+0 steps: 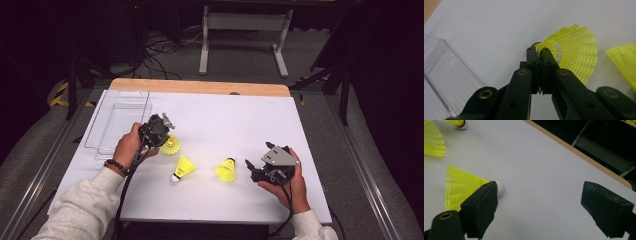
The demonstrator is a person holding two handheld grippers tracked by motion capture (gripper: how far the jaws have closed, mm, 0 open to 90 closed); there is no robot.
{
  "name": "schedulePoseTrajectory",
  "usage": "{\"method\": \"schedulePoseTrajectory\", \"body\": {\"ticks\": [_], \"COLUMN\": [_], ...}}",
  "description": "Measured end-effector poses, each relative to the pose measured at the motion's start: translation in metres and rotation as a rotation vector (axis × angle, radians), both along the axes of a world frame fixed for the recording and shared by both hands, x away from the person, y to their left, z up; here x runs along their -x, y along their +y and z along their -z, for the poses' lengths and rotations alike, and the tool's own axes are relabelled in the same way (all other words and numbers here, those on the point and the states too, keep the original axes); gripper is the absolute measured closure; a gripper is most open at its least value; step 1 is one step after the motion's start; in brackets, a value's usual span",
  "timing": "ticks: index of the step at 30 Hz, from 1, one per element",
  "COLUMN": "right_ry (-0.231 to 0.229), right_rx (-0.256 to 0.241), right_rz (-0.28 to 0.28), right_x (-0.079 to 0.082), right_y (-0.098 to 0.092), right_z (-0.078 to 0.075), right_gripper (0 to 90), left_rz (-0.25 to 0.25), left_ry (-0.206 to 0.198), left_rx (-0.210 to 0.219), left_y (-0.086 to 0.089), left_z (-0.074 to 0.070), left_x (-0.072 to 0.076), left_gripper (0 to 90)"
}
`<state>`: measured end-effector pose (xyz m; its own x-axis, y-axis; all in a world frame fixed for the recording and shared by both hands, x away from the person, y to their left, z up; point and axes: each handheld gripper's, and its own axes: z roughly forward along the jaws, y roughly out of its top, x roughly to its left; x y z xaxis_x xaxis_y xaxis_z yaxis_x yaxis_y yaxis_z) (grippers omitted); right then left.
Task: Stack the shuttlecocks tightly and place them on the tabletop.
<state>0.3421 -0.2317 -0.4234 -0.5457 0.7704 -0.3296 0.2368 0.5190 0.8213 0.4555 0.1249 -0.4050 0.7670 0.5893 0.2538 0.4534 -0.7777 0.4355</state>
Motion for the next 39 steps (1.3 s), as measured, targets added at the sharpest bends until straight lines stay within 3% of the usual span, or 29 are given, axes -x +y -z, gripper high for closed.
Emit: {"method": "schedulePoseTrajectory", "body": {"ticks": [5, 14, 19, 25, 32, 35, 39], "right_ry": [-0.006, -0.001, 0.01, 0.017, 0.032, 0.033, 0.032], "right_rx": [-0.004, -0.01, 0.002, 0.011, 0.036, 0.035, 0.032], "right_rz": [0.009, -0.005, -0.026, -0.038, -0.06, -0.063, -0.064], "right_x": [0.0, 0.0, 0.001, 0.001, 0.001, 0.001, 0.001], "right_y": [0.0, 0.0, 0.003, 0.006, 0.01, 0.011, 0.01], "right_z": [0.0, 0.0, 0.002, 0.003, 0.005, 0.005, 0.004], "right_gripper": [15.1, 15.1, 15.1, 15.1, 15.1, 15.1, 15.1], "left_rz": [-0.018, -0.031, -0.011, -0.032, -0.02, -0.015, 0.001], "left_ry": [0.028, 0.048, 0.056, 0.064, 0.045, 0.023, 0.05], "left_rx": [-0.05, -0.026, -0.014, -0.01, -0.03, -0.096, -0.11], "left_y": [-0.021, -0.043, -0.051, -0.06, -0.064, -0.063, -0.057], "left_z": [0.004, 0.007, 0.011, 0.017, 0.019, 0.013, 0.008], "left_x": [-0.017, -0.032, -0.035, -0.037, -0.038, -0.034, -0.031], "left_gripper": [83.8, 79.7, 76.4, 69.4, 78.0, 85.1, 88.9]}}
